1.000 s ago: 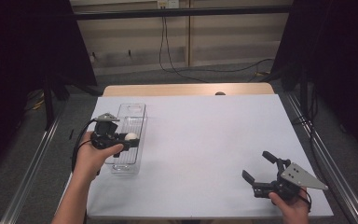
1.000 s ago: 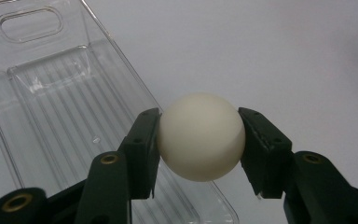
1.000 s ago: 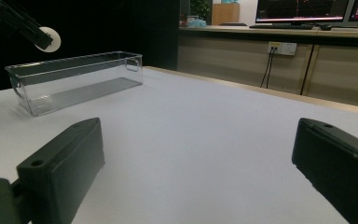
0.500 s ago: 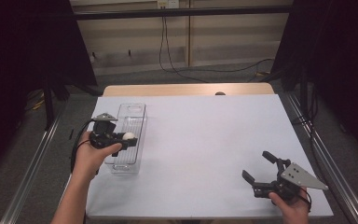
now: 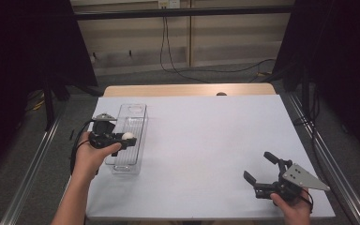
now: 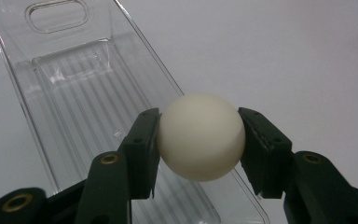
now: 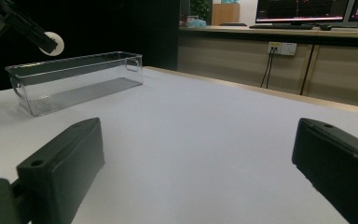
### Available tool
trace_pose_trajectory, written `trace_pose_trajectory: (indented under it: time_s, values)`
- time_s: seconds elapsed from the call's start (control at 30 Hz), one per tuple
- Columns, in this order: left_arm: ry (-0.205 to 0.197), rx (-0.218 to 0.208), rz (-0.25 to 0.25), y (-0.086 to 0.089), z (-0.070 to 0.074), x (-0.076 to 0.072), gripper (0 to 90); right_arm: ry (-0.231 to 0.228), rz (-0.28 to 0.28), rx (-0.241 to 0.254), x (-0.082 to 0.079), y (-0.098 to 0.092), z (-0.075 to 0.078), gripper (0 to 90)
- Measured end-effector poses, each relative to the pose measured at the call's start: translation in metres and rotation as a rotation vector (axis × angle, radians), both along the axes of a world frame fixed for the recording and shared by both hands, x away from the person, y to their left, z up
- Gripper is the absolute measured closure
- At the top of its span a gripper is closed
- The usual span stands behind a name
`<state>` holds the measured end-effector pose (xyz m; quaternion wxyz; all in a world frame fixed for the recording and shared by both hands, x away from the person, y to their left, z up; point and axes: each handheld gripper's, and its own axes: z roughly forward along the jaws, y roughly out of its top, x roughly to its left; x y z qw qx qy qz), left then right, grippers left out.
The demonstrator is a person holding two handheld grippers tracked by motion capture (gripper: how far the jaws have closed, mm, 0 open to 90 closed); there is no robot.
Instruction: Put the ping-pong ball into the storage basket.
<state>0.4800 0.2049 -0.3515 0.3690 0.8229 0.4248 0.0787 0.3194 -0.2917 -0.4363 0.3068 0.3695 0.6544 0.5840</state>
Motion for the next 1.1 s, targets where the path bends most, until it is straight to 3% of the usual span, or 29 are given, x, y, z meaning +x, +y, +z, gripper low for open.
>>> trace_pose_trajectory:
  time_s: [0.27,0.33,0.37,0.57,0.6,0.83,1.1]
  values:
    - [0.0,0.012,0.019,0.0006,-0.001,0.0017,51.1,0.0,0.0,0.008,-0.0002,0.0002,0.0004,1.7]
    - [-0.019,0.032,0.016,0.0008,-0.0021,0.0025,51.1,0.001,0.002,0.006,-0.0003,0.0001,0.0004,1.7]
    - [-0.007,0.035,0.014,0.0006,-0.0018,0.0027,51.1,0.001,0.0,0.009,-0.0003,0.0003,0.0004,1.7]
    - [-0.004,0.028,0.016,0.0004,-0.0026,0.0041,51.1,-0.001,0.0,0.008,-0.0002,0.0,0.0004,1.7]
    - [-0.007,0.022,0.035,-0.0006,-0.0032,0.0035,51.1,-0.001,0.0,0.008,-0.0002,0.0,0.0003,1.7]
    - [-0.018,0.057,0.026,0.0016,-0.004,0.0061,51.1,0.0,0.0,0.009,-0.0003,0.0002,0.0004,1.7]
    - [-0.01,0.052,0.034,0.0035,-0.007,0.0083,51.1,0.0,0.001,0.01,-0.0003,0.0003,0.0004,1.7]
